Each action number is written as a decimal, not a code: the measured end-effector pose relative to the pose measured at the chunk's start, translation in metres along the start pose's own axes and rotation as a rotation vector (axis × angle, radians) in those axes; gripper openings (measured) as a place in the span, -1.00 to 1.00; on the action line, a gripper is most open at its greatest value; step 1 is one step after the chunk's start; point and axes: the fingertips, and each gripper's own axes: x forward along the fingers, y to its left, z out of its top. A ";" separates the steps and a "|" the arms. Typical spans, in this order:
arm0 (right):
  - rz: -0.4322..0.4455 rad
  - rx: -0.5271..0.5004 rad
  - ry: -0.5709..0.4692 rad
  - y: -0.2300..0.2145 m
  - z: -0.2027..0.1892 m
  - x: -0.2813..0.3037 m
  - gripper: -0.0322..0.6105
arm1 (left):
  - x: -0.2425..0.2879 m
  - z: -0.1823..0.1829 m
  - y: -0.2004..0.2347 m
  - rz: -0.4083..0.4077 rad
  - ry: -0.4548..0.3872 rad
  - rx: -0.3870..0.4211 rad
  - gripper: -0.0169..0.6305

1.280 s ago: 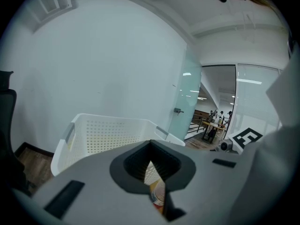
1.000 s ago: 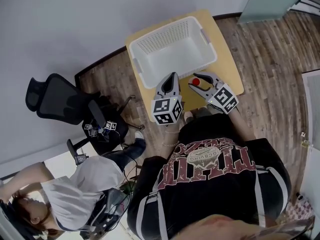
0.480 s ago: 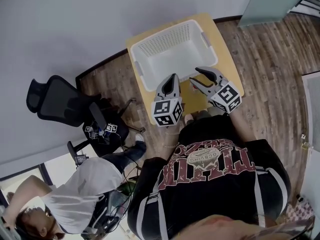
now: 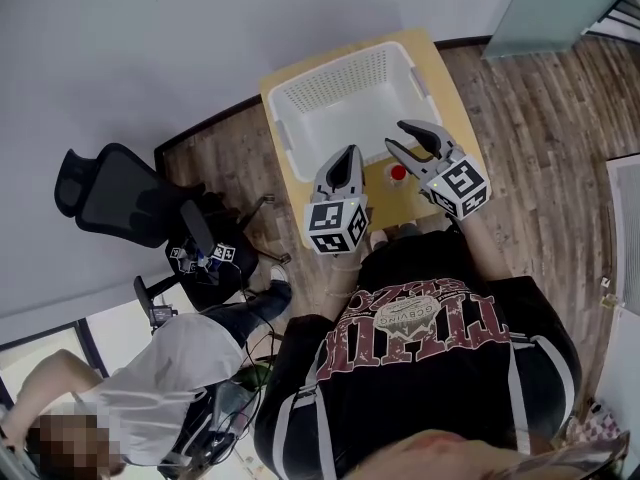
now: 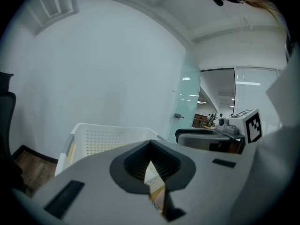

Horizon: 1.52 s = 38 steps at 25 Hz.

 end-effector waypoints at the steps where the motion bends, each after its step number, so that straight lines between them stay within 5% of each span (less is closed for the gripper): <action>1: -0.003 0.001 -0.004 -0.002 0.002 0.001 -0.39 | 0.000 0.002 -0.001 0.000 -0.004 0.001 -0.81; 10: -0.017 0.013 -0.022 -0.007 0.018 0.012 -0.39 | -0.003 0.018 -0.003 -0.013 -0.039 0.013 -0.81; 21: -0.055 0.024 -0.041 -0.015 0.025 0.013 -0.73 | 0.000 0.032 -0.018 -0.046 -0.067 0.037 -0.81; 38: -0.062 0.014 -0.023 -0.014 0.030 0.009 -0.85 | 0.001 0.040 -0.027 -0.068 -0.079 0.047 -0.81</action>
